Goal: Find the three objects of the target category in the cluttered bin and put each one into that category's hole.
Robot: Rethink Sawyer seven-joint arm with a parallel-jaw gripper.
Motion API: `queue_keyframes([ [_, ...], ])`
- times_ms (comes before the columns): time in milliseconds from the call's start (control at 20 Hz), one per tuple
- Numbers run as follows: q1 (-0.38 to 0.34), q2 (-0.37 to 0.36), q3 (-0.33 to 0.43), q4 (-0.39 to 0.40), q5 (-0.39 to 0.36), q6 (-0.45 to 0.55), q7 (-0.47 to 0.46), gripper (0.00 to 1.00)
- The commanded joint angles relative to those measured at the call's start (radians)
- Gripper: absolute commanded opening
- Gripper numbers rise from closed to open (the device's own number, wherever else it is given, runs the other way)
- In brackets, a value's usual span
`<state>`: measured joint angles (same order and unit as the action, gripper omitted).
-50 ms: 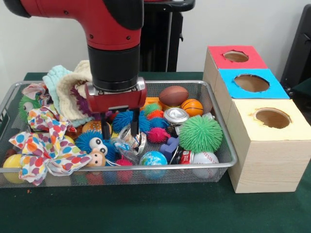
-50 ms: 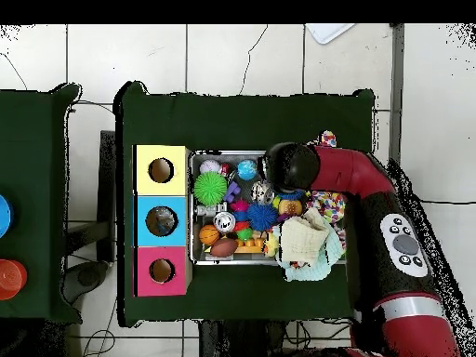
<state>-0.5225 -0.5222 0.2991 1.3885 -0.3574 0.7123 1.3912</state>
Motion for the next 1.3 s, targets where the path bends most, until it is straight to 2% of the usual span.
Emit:
queue_keyframes([
  [50,-0.031,-0.014,0.063,0.149,-0.024,0.038,-0.082,1.00],
  [250,-0.038,0.024,0.061,0.124,-0.047,0.012,-0.092,1.00],
  [600,-0.046,0.186,0.058,-0.006,-0.127,-0.107,-0.105,1.00],
  [700,-0.039,0.189,0.054,-0.014,-0.136,-0.105,-0.095,1.00],
  [1000,-0.049,0.169,0.061,0.040,-0.143,-0.104,-0.080,1.00],
  [1100,-0.045,0.160,0.074,0.088,-0.125,-0.096,-0.064,1.00],
  [1300,-0.028,0.072,0.099,0.221,-0.080,-0.104,0.002,1.00],
])
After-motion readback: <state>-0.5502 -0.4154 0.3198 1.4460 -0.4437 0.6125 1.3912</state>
